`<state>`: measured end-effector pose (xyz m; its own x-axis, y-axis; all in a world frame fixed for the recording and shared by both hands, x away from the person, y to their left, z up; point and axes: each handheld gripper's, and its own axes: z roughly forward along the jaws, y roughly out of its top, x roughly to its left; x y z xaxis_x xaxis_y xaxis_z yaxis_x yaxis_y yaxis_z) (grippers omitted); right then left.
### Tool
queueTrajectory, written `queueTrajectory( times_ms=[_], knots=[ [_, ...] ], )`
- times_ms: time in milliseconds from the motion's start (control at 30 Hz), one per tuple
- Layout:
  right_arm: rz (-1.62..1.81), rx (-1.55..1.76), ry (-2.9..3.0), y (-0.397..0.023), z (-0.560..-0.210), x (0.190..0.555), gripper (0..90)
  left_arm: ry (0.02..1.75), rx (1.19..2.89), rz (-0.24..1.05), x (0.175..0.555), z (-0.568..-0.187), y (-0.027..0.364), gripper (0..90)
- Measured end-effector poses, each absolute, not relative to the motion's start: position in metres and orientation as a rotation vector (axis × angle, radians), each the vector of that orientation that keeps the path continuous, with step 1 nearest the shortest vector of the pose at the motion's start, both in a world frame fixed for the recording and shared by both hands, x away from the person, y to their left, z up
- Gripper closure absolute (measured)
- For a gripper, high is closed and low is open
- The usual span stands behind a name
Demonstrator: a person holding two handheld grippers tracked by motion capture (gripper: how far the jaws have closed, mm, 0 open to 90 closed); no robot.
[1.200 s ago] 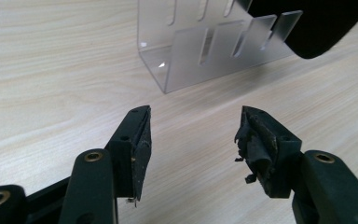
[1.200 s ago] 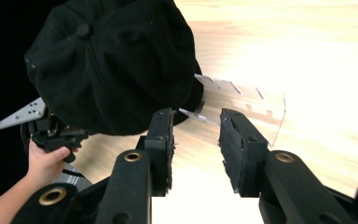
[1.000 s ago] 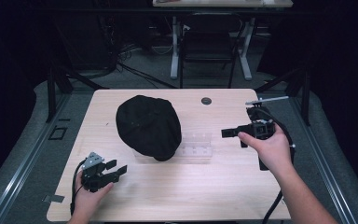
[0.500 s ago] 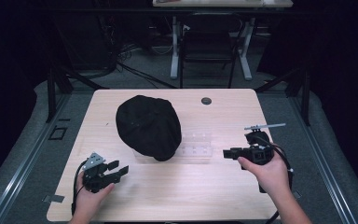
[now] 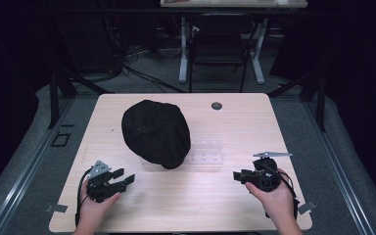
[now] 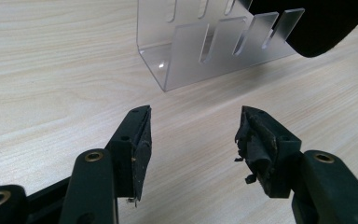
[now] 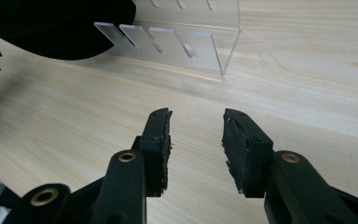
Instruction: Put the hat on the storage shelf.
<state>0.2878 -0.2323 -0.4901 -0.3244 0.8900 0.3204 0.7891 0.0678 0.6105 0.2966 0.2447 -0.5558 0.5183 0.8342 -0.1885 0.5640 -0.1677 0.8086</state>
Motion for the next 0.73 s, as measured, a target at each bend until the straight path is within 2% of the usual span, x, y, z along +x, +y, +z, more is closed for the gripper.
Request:
queueTrajectory(
  times_ms=[133,333,733],
  knots=[
    [1.093,1.741,2.173,-0.234,-0.505,0.287,57.6,1.157,1.857,0.369,0.297,-0.557,0.244,44.9],
    [1.119,1.706,2.134,-0.235,-0.522,0.285,57.6,1.154,1.863,0.374,0.297,-0.558,0.241,44.9],
    [1.062,1.692,2.065,-0.241,-0.542,0.285,54.3,1.119,1.848,0.338,0.296,-0.555,0.238,41.8]
  ],
)
